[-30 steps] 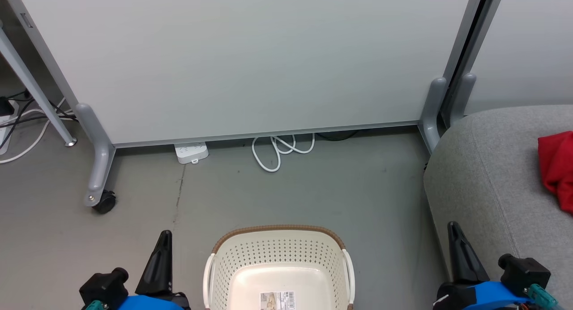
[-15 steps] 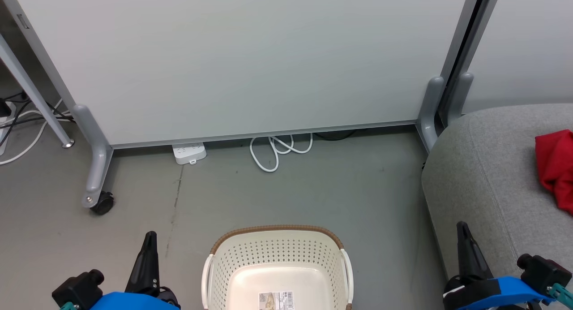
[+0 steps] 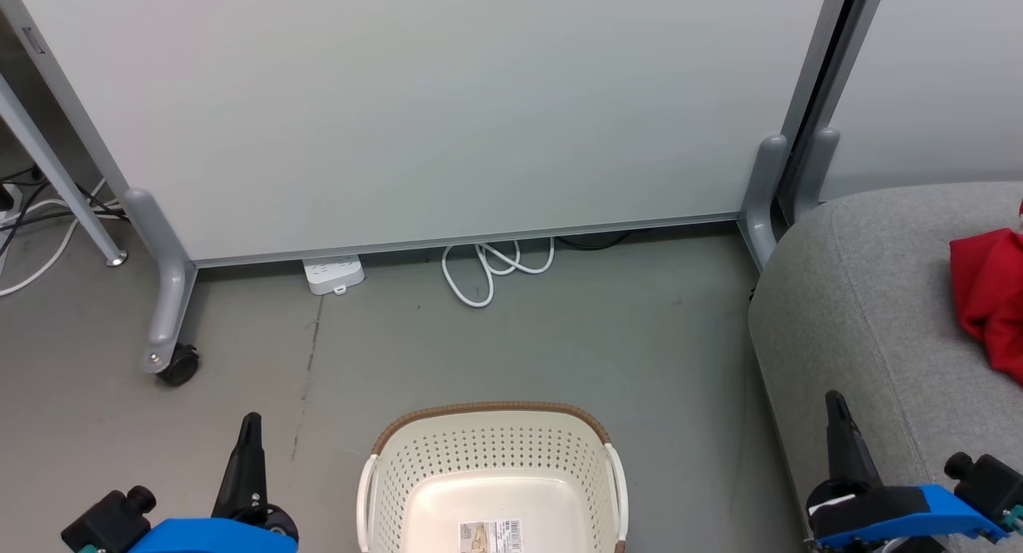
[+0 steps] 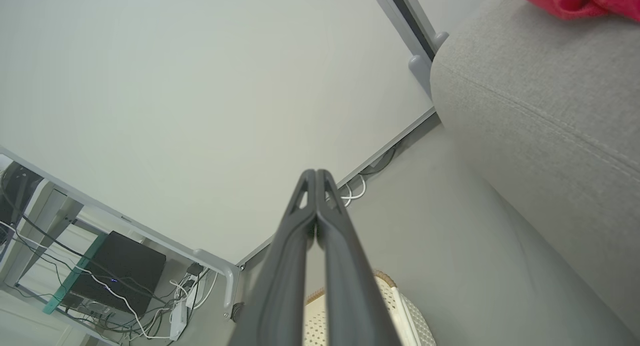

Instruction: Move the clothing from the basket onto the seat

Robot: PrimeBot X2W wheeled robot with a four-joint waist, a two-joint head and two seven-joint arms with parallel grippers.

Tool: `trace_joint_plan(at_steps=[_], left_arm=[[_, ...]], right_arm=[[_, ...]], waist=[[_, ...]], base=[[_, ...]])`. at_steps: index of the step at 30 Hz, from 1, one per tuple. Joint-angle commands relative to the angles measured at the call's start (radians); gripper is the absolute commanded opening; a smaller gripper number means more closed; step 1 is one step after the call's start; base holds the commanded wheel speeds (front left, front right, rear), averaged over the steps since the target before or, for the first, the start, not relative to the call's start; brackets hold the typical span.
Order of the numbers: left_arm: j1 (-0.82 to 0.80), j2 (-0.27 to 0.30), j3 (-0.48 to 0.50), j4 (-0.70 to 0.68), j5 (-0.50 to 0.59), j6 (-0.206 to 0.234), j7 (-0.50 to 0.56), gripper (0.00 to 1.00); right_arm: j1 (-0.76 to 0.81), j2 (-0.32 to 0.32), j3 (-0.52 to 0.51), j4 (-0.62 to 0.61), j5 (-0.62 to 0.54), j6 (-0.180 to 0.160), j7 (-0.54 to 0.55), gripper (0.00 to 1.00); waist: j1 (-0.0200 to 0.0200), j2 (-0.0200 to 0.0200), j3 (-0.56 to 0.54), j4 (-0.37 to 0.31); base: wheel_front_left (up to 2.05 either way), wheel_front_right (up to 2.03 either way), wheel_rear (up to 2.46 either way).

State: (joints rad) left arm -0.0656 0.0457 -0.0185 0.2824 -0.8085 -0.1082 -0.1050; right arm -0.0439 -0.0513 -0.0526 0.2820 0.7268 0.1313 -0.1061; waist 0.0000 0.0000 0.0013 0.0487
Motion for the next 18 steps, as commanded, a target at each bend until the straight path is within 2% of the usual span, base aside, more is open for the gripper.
trace_joint_plan(at_steps=[1, 18], left_arm=[[-0.029, 0.003, 0.01, -0.016, -0.029, -0.006, 0.007, 0.0], [-0.035, 0.004, 0.043, -0.023, -0.23, -0.01, 0.062, 0.0]], right_arm=[[-0.025, 0.0, -0.004, -0.016, 0.036, 0.0, 0.006, 0.0], [-0.039, 0.0, -0.02, -0.023, 0.256, 0.0, 0.062, 0.0]], waist=[[0.0, 0.0, 0.0, -0.001], [0.0, 0.0, 0.0, -0.01]], base=[[0.0, 0.0, 0.0], [0.0, 0.0, 0.0]])
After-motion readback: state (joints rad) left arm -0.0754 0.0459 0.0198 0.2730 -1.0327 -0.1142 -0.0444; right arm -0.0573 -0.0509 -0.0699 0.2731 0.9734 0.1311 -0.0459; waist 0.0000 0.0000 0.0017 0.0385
